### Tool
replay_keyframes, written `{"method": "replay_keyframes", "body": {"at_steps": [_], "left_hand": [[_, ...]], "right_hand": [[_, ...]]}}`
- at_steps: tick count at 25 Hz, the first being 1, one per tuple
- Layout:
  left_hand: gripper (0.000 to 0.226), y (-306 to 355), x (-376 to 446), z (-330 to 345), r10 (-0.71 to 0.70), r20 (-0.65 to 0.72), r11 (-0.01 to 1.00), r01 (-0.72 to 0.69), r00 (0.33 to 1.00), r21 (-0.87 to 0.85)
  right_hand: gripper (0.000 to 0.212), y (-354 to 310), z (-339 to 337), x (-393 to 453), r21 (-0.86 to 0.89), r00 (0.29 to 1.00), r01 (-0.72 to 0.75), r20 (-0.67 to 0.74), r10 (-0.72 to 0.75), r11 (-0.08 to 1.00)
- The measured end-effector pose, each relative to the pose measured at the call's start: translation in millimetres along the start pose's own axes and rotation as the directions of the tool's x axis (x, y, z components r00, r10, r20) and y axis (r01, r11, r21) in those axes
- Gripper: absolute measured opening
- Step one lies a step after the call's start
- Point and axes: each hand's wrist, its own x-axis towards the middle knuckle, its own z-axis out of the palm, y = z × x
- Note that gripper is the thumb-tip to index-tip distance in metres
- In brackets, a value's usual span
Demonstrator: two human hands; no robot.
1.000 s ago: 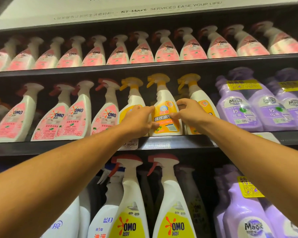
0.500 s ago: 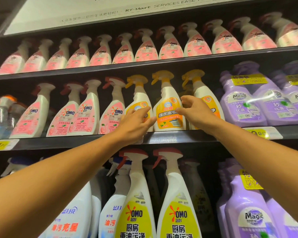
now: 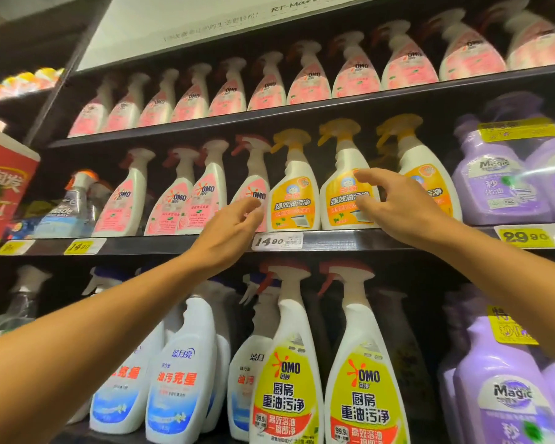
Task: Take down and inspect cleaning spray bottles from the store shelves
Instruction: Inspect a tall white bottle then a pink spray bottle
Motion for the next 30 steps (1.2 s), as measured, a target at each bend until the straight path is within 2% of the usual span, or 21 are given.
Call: {"method": "replay_keyframes", "body": {"at_steps": [6, 12, 15, 18, 24, 28, 30], "left_hand": [[0.021, -56.2, -19.7, -61.4, -0.149, -0.063, 0.983, 0.155, 0.987, 0.098], [0.018, -116.0, -32.2, -106.0, -0.249, -0.100, 0.968, 0.251, 0.963, 0.011], [0.021, -143.8, -21.9, -124.4, -0.213, -0.116, 0.975, 0.219, 0.970, 0.040], [0.021, -170.9, -9.9, -140.4, -0.154, -0.118, 0.988, 0.154, 0.981, -0.011], [0.025, -194.2, 20.5, -145.7, -0.032, -0.035, 0.986, 0.026, 0.999, -0.167], [0.025, -209.3, 30.3, -142.7, 0.012, 0.033, 0.971, -0.004, 0.999, -0.238], [0.026, -215.9, 29.6, -139.1, 0.026, 0.056, 0.966, -0.011, 0.998, -0.260]], "right_hand": [[0.031, -48.6, 30.9, -0.1, 0.051, 0.993, 0.090, 0.065, -0.094, 0.995], [0.024, -111.2, 102.7, 40.2, 0.098, 0.980, 0.076, 0.175, -0.092, 0.992], [0.026, -131.2, 141.9, 63.0, 0.178, 0.982, -0.015, 0.189, -0.019, 0.984], [0.039, -145.7, 175.8, 85.1, 0.160, 0.977, -0.123, 0.194, 0.090, 0.979], [0.065, -169.7, 216.3, 105.0, -0.042, 0.971, -0.237, 0.017, 0.238, 0.971], [0.050, -181.6, 240.1, 105.1, -0.138, 0.945, -0.327, -0.034, 0.325, 0.935], [0.046, -183.0, 243.8, 106.6, -0.077, 0.920, -0.392, -0.053, 0.389, 0.917]]}}
